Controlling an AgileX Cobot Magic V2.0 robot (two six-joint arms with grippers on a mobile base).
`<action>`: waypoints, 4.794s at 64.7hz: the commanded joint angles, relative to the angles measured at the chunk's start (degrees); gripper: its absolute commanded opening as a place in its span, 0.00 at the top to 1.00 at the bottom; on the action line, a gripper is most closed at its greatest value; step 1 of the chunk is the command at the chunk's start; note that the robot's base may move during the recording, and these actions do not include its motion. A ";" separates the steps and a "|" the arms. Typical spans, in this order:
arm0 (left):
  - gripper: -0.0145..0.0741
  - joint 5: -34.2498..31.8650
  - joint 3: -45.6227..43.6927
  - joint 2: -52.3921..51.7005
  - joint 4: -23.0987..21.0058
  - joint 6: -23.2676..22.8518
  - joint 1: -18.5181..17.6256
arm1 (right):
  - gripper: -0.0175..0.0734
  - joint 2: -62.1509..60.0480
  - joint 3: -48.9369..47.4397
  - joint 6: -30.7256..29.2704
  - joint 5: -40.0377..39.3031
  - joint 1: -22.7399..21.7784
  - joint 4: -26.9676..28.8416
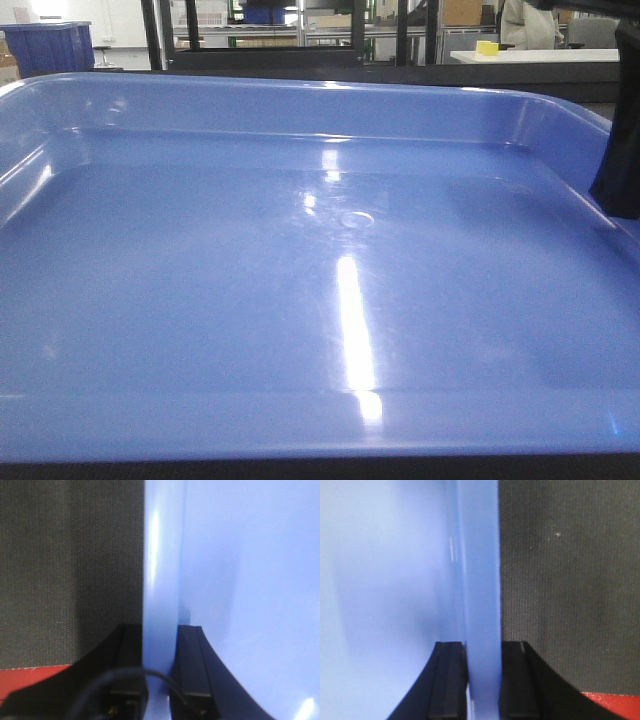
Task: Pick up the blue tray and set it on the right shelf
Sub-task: 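Hold the tray level with both grippers while the base drives to the shelf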
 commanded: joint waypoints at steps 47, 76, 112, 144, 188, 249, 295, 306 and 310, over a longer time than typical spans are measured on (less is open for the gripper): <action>0.89 1.21 -1.13 -1.27 1.89 0.37 0.03 | 0.65 -1.56 -1.31 -0.29 0.48 -0.38 -3.79; 0.89 1.21 -1.13 -1.27 1.65 0.37 0.03 | 0.65 -1.56 -1.31 -0.29 0.47 -0.38 -3.79; 0.89 1.44 -1.13 -1.37 -4.26 0.37 0.03 | 0.65 -1.56 -1.31 -0.29 0.52 -0.38 -3.79; 0.89 1.44 -1.13 -1.37 -4.26 0.37 0.03 | 0.65 -1.56 -1.31 -0.29 0.52 -0.38 -3.79; 0.89 2.43 -1.13 -1.37 -3.60 0.16 0.03 | 0.65 -1.56 -1.31 -0.29 0.76 -0.38 -3.79; 0.89 7.07 -1.13 -1.37 -1.03 0.02 5.11 | 0.65 -1.56 -1.31 -0.29 0.89 -0.38 -3.79; 0.89 14.84 -1.13 -1.37 -1.47 0.02 5.11 | 0.65 -1.56 -1.31 -0.29 0.96 -0.38 -3.79; 0.89 14.96 -1.13 -1.37 -1.70 0.02 5.11 | 0.65 -1.56 -1.31 -0.29 0.96 -0.38 -3.79; 0.89 14.96 -1.13 -1.37 -1.70 0.02 5.11 | 0.65 -1.56 -1.31 -0.29 0.96 -0.38 -3.79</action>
